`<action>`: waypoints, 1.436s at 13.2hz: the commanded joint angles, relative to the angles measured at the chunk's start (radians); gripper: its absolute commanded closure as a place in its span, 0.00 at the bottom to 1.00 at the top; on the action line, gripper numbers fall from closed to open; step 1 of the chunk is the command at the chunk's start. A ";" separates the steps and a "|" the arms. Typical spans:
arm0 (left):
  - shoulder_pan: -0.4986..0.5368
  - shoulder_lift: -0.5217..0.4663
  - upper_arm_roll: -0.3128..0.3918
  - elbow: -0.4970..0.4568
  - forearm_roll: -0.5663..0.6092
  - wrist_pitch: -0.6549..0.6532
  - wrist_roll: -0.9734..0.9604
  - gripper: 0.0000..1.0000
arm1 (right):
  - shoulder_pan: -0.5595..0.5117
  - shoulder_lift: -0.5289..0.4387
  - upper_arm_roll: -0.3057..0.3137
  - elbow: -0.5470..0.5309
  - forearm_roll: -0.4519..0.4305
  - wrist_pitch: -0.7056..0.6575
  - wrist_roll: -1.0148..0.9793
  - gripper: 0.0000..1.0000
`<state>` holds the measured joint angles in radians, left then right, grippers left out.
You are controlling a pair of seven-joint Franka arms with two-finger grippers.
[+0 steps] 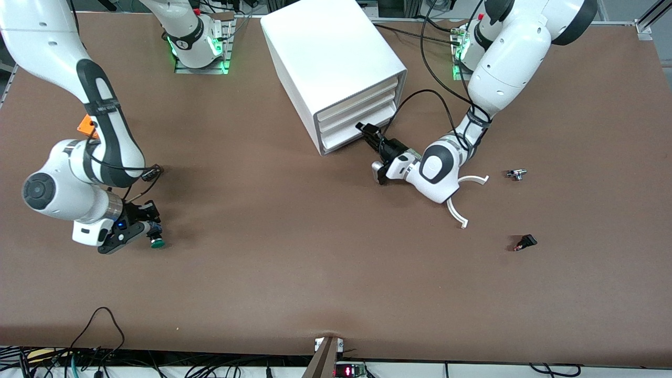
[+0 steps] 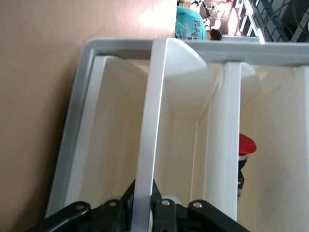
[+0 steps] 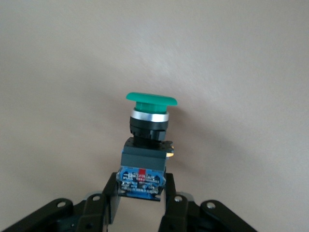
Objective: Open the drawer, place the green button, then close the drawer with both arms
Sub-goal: 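Carry the green button over the open drawer with the right gripper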
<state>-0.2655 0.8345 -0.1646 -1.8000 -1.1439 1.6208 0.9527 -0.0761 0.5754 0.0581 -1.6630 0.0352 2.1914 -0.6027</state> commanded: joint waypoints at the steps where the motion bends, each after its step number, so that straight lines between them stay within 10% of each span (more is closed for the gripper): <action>1: 0.025 -0.008 0.019 0.028 -0.033 0.036 -0.054 0.90 | -0.004 -0.022 0.067 0.087 0.011 -0.138 0.104 1.00; 14: 0.126 -0.012 0.019 0.028 -0.125 0.085 -0.055 0.89 | 0.274 -0.014 0.166 0.330 0.005 -0.421 0.768 1.00; 15: 0.126 -0.011 0.019 0.021 -0.125 0.085 -0.058 0.75 | 0.303 -0.014 0.166 0.331 0.006 -0.420 0.825 1.00; 16: 0.127 -0.011 0.019 0.013 -0.120 0.082 -0.087 0.01 | 0.334 -0.012 0.167 0.336 0.006 -0.415 0.880 1.00; 19: 0.129 -0.024 0.022 0.001 -0.106 0.047 -0.288 0.00 | 0.406 0.006 0.167 0.365 0.008 -0.406 0.998 1.00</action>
<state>-0.1374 0.8341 -0.1438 -1.7792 -1.2323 1.6830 0.7641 0.2914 0.5547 0.2302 -1.3508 0.0354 1.7983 0.3265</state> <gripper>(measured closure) 0.542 0.604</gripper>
